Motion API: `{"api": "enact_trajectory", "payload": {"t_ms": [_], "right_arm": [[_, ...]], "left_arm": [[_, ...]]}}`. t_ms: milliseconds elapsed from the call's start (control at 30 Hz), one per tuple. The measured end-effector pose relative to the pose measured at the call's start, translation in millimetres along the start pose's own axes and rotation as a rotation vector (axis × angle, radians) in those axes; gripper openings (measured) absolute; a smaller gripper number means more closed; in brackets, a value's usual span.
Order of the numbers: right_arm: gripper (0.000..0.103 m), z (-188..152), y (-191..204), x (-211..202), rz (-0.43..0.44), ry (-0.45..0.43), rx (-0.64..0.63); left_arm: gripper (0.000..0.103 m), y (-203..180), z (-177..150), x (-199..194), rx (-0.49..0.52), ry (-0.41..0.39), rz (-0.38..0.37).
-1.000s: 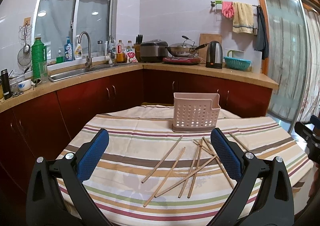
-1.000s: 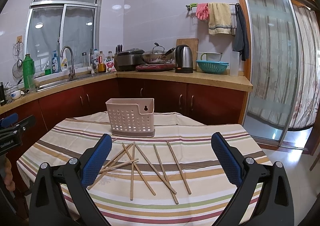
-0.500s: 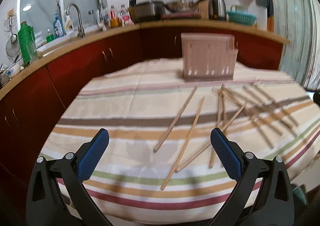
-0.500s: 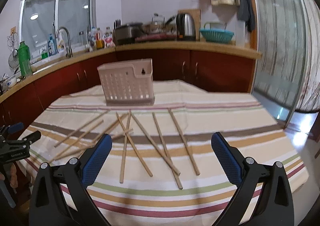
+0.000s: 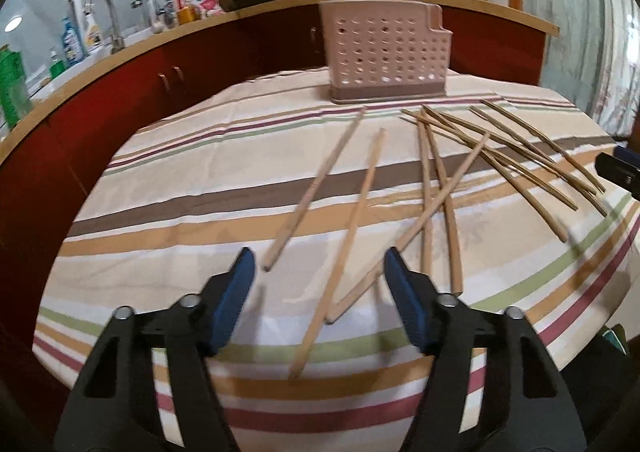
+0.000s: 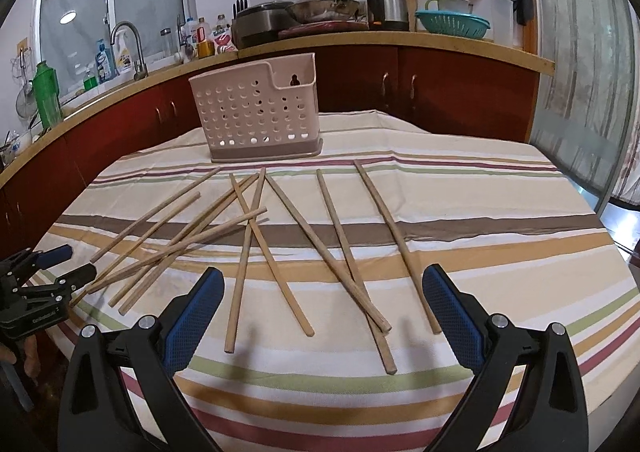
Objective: Organize utensils
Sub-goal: 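Lower the left tool onto a wooden chopstick and close it while the right tool closes on another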
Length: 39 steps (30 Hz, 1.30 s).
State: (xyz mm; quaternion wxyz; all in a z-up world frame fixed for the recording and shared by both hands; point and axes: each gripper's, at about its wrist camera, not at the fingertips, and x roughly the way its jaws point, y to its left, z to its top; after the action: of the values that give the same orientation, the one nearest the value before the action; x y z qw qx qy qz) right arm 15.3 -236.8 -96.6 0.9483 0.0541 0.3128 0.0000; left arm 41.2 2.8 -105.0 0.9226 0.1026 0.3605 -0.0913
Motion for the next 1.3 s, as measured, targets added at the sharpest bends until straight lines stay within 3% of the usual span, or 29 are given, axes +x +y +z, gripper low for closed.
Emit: {"api": "enact_trajectory", "payload": {"t_ms": [433, 533, 800, 967, 1167, 1300], "right_arm": [[0.096, 1, -16, 8, 0.021, 0.004, 0.039], [0.096, 1, -20, 9, 0.027, -0.001, 0.053], [0.096, 0, -26, 10, 0.038, -0.001, 0.078], [0.096, 0, -28, 9, 0.041, -0.003, 0.088], [0.096, 0, -25, 8, 0.039, -0.007, 0.075], [0.096, 0, -24, 7, 0.035, -0.014, 0.069]], "left_arm": [[0.021, -31, 2, 22, 0.12, 0.059, -0.142], [0.021, -30, 2, 20, 0.097, 0.071, -0.203], [0.021, -32, -2, 18, 0.108, 0.07, -0.164], [0.02, -21, -6, 16, 0.063, 0.065, -0.191], [0.007, -21, -7, 15, 0.043, 0.057, -0.163], [0.006, -18, -7, 15, 0.013, 0.051, -0.132]]}}
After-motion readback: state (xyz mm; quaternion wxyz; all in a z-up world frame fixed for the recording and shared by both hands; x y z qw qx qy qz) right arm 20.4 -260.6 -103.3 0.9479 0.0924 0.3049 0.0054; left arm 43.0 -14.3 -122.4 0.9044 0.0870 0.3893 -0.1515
